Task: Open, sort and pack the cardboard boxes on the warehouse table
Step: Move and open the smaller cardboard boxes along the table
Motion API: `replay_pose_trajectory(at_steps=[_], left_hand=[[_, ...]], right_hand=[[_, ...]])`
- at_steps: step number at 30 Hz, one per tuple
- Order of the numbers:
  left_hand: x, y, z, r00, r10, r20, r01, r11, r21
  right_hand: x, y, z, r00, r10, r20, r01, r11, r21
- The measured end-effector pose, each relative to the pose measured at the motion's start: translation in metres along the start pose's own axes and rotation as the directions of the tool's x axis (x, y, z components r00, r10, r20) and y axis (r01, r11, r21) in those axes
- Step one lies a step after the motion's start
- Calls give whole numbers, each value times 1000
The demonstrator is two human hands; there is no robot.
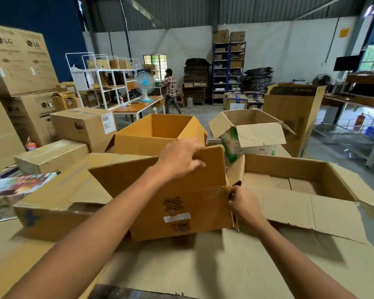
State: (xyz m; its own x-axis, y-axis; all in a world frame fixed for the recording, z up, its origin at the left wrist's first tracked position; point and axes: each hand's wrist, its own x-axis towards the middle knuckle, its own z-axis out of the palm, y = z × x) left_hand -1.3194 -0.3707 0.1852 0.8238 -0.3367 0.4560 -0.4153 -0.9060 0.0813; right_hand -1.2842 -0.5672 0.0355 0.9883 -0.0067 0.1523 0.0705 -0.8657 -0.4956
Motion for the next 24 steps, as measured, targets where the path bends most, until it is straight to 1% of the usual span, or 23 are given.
replay_pose_trajectory(at_steps=[3, 5, 8, 9, 12, 13, 15, 17, 20, 21, 22, 23, 24], left_hand=[[-37, 25, 52, 995, 89, 38, -90, 996, 26], [-58, 40, 78, 994, 111, 18, -112, 992, 50], [-76, 57, 93, 992, 117, -51, -113, 991, 67], [-81, 61, 94, 993, 117, -33, -114, 991, 73], [-103, 74, 99, 990, 28, 142, -30, 999, 12], [-109, 77, 102, 980, 0, 198, 7, 999, -35], [-117, 80, 110, 946, -31, 323, 75, 989, -126], [-122, 76, 121, 885, -33, 465, 114, 983, -147], [-133, 66, 142, 744, -16, 668, 106, 990, -95], [-137, 59, 150, 708, -29, 706, 117, 990, -77], [-140, 52, 158, 696, -49, 716, 128, 990, -57], [-142, 44, 165, 713, -74, 697, 131, 991, -29], [-144, 35, 172, 750, -109, 653, 132, 991, 14]], right_hand=[[-6, 8, -12, 998, -69, 0, 68, 981, 183], [-8, 14, -18, 990, -114, 81, 87, 955, 283], [-11, 27, -24, 957, -175, 232, 57, 896, 440], [-10, 31, -23, 942, -212, 261, 68, 880, 470], [-10, 34, -17, 900, -293, 322, 139, 895, 424], [-11, 33, -13, 896, -288, 338, 136, 903, 408], [-16, 30, -7, 896, -251, 366, 131, 937, 323], [-21, 24, 0, 898, -227, 377, 163, 967, 196], [-24, 19, 13, 890, -231, 393, 253, 967, -6], [-25, 19, 18, 886, -228, 403, 279, 958, -73], [-27, 19, 25, 889, -215, 405, 289, 948, -130], [-29, 19, 31, 898, -200, 393, 285, 943, -173], [-31, 18, 35, 912, -182, 367, 271, 940, -207]])
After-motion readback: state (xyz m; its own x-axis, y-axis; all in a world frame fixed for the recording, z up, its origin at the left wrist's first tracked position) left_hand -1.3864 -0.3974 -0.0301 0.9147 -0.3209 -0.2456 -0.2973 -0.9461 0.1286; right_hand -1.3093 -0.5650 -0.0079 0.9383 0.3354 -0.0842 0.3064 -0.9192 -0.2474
